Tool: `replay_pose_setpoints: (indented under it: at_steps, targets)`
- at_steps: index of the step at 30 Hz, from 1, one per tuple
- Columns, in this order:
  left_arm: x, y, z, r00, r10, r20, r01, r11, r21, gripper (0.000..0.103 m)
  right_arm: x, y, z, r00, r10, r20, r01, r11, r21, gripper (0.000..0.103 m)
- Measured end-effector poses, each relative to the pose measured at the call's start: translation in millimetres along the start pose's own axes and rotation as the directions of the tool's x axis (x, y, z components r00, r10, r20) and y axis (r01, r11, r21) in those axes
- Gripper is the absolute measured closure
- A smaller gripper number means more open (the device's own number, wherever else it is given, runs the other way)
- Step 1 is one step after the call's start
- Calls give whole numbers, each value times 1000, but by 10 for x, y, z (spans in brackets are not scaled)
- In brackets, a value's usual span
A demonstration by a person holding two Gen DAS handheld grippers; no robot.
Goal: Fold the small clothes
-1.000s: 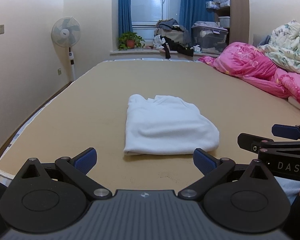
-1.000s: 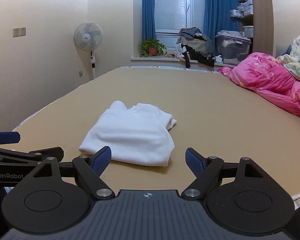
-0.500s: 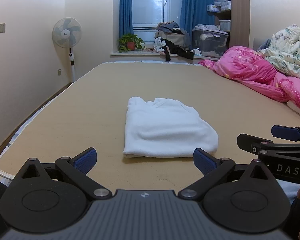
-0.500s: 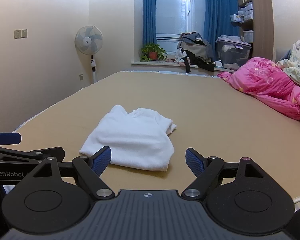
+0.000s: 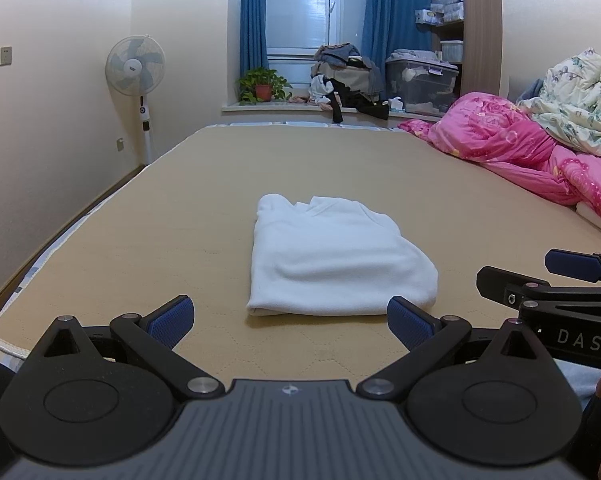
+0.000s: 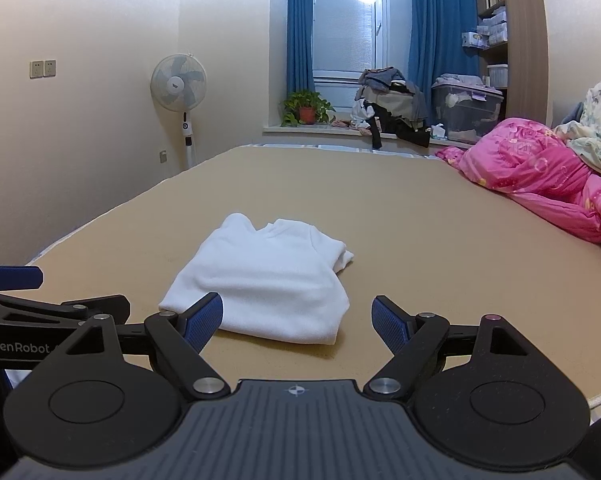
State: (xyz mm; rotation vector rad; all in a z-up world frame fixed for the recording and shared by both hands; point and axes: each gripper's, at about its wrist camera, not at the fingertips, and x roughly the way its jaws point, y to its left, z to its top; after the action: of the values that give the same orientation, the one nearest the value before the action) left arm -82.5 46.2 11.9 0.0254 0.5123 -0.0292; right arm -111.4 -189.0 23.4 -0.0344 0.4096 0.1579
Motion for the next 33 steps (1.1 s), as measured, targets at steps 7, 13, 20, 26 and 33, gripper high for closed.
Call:
replay_pose_setpoints:
  at_steps: [7, 13, 20, 26, 33]
  targets:
    - [-7, -5, 6, 1000, 2, 0, -2, 1000, -1, 0, -18, -19, 19, 1000, 4, 4, -4, 1000, -8, 20]
    - [-5, -3, 5, 1000, 1, 0, -1, 1000, 0, 0, -16, -15, 18, 1000, 3, 4, -3, 1000, -9, 20]
    - [-3, -8, 1, 1000, 2, 0, -2, 1000, -1, 0, -14, -18, 15, 1000, 3, 4, -3, 1000, -8, 20]
    - [-3, -14, -1, 1000, 2, -1, -2, 1000, -2, 0, -12, -13, 14, 1000, 3, 4, -3, 1000, -8, 20]
    - [-5, -19, -1, 1000, 3, 0, -3, 1000, -1, 0, -10, -12, 13, 1000, 3, 4, -3, 1000, -8, 20]
